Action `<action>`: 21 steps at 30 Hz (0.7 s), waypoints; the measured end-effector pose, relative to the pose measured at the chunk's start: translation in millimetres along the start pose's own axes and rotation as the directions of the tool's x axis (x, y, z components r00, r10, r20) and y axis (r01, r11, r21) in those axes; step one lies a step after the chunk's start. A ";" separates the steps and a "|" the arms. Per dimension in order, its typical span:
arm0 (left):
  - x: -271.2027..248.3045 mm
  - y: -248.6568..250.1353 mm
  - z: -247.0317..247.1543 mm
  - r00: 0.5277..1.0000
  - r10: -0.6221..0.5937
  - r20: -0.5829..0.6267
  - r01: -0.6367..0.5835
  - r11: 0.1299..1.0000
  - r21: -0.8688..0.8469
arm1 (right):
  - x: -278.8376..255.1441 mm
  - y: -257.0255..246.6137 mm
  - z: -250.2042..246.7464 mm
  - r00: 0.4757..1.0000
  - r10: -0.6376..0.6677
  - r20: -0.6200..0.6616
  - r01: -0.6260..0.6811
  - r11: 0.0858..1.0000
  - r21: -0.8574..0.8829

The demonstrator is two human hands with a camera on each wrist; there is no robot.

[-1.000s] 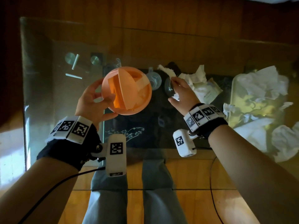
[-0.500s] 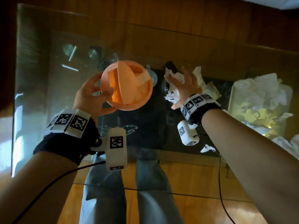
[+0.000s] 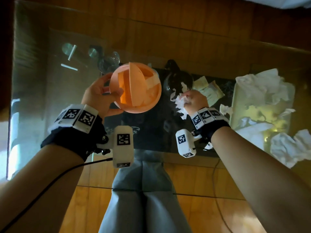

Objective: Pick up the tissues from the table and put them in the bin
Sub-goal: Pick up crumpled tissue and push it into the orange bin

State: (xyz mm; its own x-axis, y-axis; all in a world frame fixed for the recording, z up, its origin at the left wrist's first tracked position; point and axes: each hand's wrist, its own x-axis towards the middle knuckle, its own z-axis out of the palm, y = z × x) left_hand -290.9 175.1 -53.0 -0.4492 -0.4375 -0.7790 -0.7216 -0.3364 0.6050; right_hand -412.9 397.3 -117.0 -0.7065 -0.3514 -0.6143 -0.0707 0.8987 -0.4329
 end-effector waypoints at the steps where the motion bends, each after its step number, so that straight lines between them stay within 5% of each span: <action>1: -3.5 -2.1 2.9 1.000 0.000 0.014 0.000 1.000 0.013 | -8.5 -6.7 -6.2 0.997 0.013 -0.078 -0.002 0.990 0.141; 4: -17.9 -10.1 11.4 0.998 -0.011 0.057 0.006 0.997 0.073 | -35.7 -28.1 -23.2 0.984 0.010 -0.178 0.087 0.845 0.527; 8: -30.2 -22.2 20.8 0.994 -0.054 0.099 0.040 0.989 0.141 | -61.4 -50.0 -25.6 0.982 -0.104 -0.160 0.177 0.805 0.566; 12: -28.3 -27.0 20.9 0.992 -0.056 0.112 0.040 0.989 0.141 | -68.7 -58.3 2.4 0.966 -0.182 -0.185 0.242 0.889 0.388; 15: -26.7 -28.1 16.8 0.988 -0.028 0.154 0.005 0.989 0.147 | -70.6 -59.2 10.6 0.949 -0.247 -0.195 0.256 0.967 0.021; 21: -25.9 -30.2 17.6 0.989 -0.008 0.147 -0.015 0.988 0.156 | -83.8 -57.8 18.3 0.972 -0.234 0.021 0.217 0.861 -0.460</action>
State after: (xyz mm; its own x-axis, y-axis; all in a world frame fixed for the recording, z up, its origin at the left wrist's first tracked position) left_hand -266.7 211.3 -54.0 -0.5158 -0.3072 -0.7998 -0.7881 -0.1960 0.5835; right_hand -336.8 370.0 -52.6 -0.6557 -0.5572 -0.5094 -0.5378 0.8183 -0.2029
